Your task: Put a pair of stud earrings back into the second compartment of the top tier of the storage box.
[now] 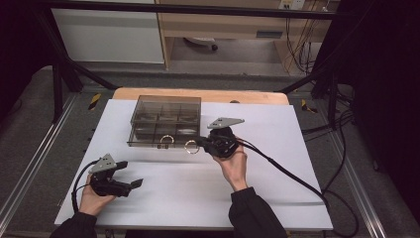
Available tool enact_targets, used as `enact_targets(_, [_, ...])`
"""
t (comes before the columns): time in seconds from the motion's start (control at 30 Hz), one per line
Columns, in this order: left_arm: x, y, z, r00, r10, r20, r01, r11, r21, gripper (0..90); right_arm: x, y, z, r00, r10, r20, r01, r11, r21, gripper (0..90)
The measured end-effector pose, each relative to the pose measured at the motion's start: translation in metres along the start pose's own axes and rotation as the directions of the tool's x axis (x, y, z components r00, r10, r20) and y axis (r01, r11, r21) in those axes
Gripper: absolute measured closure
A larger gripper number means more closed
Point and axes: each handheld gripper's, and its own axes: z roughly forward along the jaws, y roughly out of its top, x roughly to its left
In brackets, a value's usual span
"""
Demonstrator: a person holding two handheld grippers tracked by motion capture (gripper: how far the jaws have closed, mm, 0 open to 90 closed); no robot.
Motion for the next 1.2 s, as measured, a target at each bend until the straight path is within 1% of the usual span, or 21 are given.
enact_targets(0.17, [0.000,0.000,0.000,1.0000,0.001,0.000,-0.001,1.0000,-0.001,3.2,0.004,0.010,0.012,1.0000,-0.003,-0.001,0.003,1.0000,-0.001,87.3])
enact_targets(0.23, [0.000,0.000,0.000,1.0000,0.001,0.001,-0.001,1.0000,-0.001,3.2,0.005,0.015,0.017,0.9999,-0.012,0.000,0.012,0.9999,-0.005,87.3])
enact_targets(0.27, [0.000,0.000,0.000,1.0000,0.001,0.001,-0.001,1.0000,-0.001,3.2,0.006,0.016,0.020,1.0000,-0.007,0.000,0.007,1.0000,-0.003,87.3])
enact_targets(0.5, [0.000,0.000,0.000,1.0000,0.000,0.001,0.000,1.0000,-0.001,3.2,0.008,0.026,0.035,0.9999,-0.011,0.007,0.011,0.9999,-0.010,87.2])
enact_targets(0.67, [0.001,0.000,0.000,1.0000,0.000,0.002,0.000,1.0000,-0.001,3.2,0.010,0.033,0.046,1.0000,-0.002,0.009,0.002,0.9999,-0.014,87.2])
enact_targets(0.93, [0.001,0.000,-0.001,1.0000,0.001,0.004,-0.001,1.0000,-0.003,3.3,0.015,0.044,0.068,0.9999,-0.002,0.015,0.002,0.9999,-0.011,87.2])
enact_targets(1.1, [0.000,0.000,-0.001,1.0000,0.001,0.005,-0.001,1.0000,-0.003,3.2,0.016,0.048,0.081,0.9998,-0.002,0.020,0.002,1.0000,-0.001,87.2])
enact_targets(1.2, [0.000,0.000,-0.001,1.0000,0.000,0.006,0.000,1.0000,-0.003,3.2,0.014,0.048,0.087,0.9997,0.009,0.024,-0.009,1.0000,0.003,87.2])
